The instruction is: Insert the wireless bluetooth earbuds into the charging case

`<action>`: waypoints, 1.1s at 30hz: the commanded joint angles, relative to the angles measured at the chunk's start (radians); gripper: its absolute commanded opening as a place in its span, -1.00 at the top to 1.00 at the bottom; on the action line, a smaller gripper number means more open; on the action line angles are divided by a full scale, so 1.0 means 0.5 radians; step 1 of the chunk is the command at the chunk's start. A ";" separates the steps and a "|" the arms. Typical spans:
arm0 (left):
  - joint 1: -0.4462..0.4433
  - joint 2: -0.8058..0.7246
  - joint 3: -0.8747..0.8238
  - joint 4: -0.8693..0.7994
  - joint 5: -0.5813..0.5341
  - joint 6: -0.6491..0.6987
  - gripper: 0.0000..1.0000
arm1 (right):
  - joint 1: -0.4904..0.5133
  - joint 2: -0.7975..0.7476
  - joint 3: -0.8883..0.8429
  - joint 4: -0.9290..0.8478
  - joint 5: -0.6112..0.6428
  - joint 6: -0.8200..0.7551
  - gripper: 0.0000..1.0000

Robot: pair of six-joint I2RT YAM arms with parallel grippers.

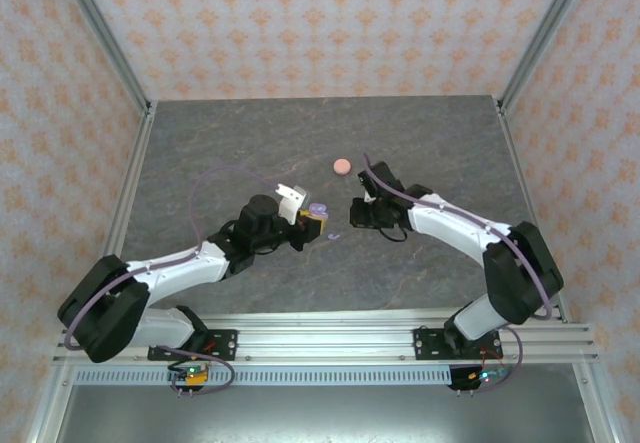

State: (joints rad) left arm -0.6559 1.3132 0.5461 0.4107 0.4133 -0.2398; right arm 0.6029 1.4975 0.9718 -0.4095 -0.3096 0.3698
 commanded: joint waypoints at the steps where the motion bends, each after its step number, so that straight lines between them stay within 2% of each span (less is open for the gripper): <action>1: -0.024 0.072 -0.028 0.186 -0.067 -0.068 0.90 | -0.015 -0.126 -0.029 0.134 -0.101 0.029 0.64; 8: -0.043 0.215 -0.015 0.366 -0.003 -0.157 0.90 | -0.015 -0.292 -0.041 0.314 -0.273 0.046 0.63; 18: -0.053 0.338 -0.025 0.767 0.144 -0.343 0.91 | -0.015 -0.430 -0.014 0.415 -0.314 0.056 0.63; 33: -0.073 0.361 0.049 0.898 0.232 -0.421 0.90 | -0.015 -0.472 0.011 0.452 -0.379 0.082 0.63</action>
State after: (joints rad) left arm -0.6876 1.4822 0.5415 0.7959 0.5163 -0.4309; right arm 0.6010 1.2881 0.9627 -0.2195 -0.4839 0.4004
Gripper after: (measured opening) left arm 0.214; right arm 0.189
